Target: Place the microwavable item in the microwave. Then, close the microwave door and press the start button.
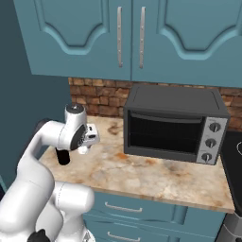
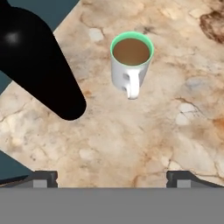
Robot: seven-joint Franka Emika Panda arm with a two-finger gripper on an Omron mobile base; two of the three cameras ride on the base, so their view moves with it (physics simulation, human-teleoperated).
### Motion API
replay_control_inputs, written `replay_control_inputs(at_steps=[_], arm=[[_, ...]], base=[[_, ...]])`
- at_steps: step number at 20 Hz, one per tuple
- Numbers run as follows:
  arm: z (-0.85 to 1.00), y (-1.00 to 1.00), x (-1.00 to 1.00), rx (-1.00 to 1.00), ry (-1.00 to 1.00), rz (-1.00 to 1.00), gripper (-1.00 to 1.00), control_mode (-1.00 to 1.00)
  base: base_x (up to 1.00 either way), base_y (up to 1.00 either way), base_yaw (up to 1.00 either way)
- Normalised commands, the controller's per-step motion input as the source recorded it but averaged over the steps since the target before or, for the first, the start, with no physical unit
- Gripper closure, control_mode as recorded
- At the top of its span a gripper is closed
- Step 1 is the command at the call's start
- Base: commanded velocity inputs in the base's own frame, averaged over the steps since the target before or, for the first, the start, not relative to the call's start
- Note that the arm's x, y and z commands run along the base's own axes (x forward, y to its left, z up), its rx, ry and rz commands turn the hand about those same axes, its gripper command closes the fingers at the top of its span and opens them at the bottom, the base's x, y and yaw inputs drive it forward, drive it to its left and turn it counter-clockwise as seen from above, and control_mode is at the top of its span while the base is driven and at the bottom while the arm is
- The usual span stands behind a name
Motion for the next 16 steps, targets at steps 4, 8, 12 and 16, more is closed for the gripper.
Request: replay_control_inputs(at_steps=[4, 8, 12, 16], arm=[[-0.30, 0.04, 0.39, 0.00, 0.00, 0.07, -1.00, -1.00], [-0.32, 0.12, 0.35, 0.00, 0.00, 0.07, -1.00, -1.00], [-0.29, 0.18, 0.26, 0.00, 0.00, 0.05, -1.00, -1.00], [-0.12, 0.20, 0.23, 0.00, 0.00, 0.01, -1.00, -1.00]], base=[[0.00, 0.00, 0.00], [0.00, 0.00, 0.00], [0.00, 0.00, 0.00], [0.00, 0.00, 0.00]])
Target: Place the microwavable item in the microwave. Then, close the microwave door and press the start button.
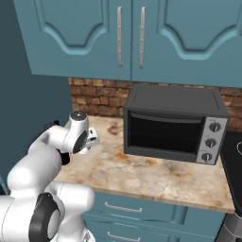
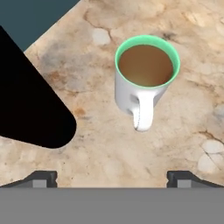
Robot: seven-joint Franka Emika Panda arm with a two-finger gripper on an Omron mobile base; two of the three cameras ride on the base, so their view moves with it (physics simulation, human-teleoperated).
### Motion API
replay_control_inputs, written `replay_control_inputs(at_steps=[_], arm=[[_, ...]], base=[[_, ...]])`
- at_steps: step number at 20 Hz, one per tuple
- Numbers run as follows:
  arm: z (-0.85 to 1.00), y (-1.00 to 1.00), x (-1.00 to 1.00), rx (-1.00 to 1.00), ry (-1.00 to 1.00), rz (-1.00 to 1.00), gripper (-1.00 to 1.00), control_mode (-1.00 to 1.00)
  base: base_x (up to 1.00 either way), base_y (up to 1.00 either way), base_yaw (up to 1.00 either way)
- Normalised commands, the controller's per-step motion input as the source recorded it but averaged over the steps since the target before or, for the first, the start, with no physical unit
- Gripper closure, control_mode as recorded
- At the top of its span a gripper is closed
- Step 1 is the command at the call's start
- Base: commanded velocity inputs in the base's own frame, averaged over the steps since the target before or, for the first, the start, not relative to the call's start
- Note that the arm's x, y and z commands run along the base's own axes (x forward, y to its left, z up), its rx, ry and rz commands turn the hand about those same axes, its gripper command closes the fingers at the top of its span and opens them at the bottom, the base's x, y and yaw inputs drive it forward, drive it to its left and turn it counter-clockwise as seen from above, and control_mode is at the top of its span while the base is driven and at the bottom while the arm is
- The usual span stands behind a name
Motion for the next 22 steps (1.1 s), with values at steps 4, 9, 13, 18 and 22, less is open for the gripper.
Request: replay_control_inputs(at_steps=[4, 9, 13, 18, 22], arm=[[-0.07, 0.07, 0.16, 0.00, 0.00, 0.00, -1.00, -1.00], [-0.24, 0.00, 0.14, 0.00, 0.00, 0.00, -1.00, -1.00], [-0.21, 0.00, 0.27, 0.00, 0.00, 0.00, -1.00, -1.00], [-0.12, 0.00, 0.22, 0.02, 0.00, 0.00, -1.00, -1.00], [-0.05, 0.00, 0.17, 0.03, 0.00, 0.01, -1.00, -1.00]], base=[[0.00, 0.00, 0.00], [0.00, 0.00, 0.00], [0.00, 0.00, 0.00], [0.00, 0.00, 0.00], [0.00, 0.00, 0.00]])
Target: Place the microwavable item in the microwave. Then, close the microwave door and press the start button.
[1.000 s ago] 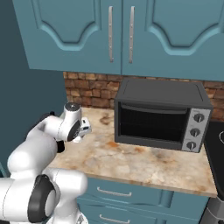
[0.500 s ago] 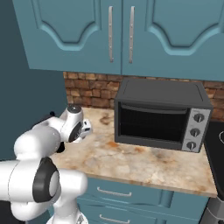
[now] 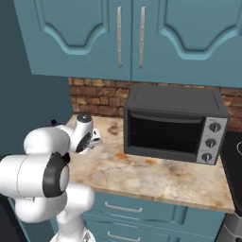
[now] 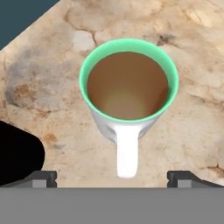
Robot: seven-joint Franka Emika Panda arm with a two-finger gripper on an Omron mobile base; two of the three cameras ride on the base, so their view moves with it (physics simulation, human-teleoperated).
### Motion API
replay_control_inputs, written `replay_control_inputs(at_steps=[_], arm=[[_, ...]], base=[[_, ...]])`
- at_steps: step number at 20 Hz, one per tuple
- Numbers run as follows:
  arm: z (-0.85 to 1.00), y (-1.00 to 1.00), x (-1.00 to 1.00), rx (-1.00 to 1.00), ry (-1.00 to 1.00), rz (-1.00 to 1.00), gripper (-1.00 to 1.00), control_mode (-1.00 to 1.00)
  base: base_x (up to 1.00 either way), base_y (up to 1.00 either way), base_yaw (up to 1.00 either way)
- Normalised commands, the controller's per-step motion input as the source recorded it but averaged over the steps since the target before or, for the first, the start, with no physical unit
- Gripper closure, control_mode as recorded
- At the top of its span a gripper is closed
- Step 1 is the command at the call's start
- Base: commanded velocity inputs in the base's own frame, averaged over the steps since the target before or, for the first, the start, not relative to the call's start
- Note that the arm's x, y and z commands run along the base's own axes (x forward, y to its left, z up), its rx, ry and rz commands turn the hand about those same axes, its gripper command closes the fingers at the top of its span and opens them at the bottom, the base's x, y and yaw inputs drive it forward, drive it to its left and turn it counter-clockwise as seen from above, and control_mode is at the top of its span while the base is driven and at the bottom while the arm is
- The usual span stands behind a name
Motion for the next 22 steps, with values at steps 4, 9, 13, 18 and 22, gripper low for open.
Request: replay_control_inputs(at_steps=[4, 9, 13, 18, 22], arm=[[-0.06, 0.00, 0.04, 0.04, 0.00, 0.02, -1.00, -1.00], [-0.16, 0.00, 0.03, 0.02, 0.00, 0.03, -1.00, -1.00], [-0.13, 0.00, 0.13, 0.03, 0.00, 0.03, -1.00, -1.00], [0.00, 0.00, 0.16, 0.05, -0.01, 0.03, -1.00, -1.00], [-0.04, 0.00, 0.09, 0.04, 0.00, 0.03, -1.00, -1.00]], base=[[0.00, 0.00, 0.00], [0.00, 0.00, 0.00], [0.00, 0.00, 0.00], [0.00, 0.00, 0.00], [0.00, 0.00, 0.00]])
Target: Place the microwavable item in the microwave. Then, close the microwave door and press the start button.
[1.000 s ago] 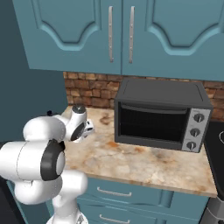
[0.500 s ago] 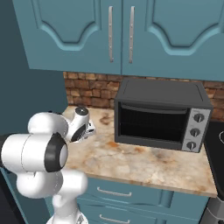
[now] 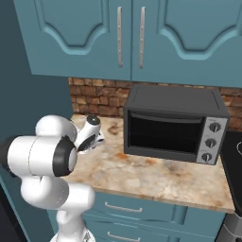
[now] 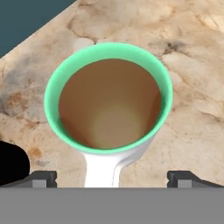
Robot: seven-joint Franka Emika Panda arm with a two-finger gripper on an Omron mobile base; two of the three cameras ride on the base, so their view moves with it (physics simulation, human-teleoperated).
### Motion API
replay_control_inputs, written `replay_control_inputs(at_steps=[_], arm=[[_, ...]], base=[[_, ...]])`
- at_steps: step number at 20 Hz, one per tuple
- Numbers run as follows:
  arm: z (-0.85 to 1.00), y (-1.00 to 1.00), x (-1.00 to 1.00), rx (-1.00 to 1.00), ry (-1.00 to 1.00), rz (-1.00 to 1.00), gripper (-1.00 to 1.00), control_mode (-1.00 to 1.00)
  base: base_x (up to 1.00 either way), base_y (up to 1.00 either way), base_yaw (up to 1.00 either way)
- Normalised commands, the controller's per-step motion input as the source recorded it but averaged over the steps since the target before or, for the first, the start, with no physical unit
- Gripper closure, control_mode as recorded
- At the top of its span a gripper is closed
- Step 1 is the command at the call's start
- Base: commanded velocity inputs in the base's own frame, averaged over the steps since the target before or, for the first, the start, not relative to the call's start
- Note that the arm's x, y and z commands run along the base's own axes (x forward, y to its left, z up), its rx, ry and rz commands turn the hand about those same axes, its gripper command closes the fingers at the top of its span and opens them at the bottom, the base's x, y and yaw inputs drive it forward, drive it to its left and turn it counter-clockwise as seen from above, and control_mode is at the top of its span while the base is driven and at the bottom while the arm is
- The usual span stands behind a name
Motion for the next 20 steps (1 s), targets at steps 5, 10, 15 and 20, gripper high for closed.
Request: replay_control_inputs(at_steps=[5, 10, 15, 20], arm=[[-0.17, 0.00, 0.00, 0.00, -0.01, 0.02, 1.00, -1.00], [0.09, 0.00, -0.02, 0.02, -0.05, 0.01, 1.00, -1.00], [0.90, -0.24, -0.45, 0.00, -0.27, 0.01, 1.00, -1.00], [1.00, -0.20, -0.75, 0.00, -0.23, 0.01, 1.00, -1.00]], base=[[0.00, 0.00, 0.00], [0.00, 0.00, 0.00], [0.00, 0.00, 0.00], [0.00, 0.00, 0.00]])
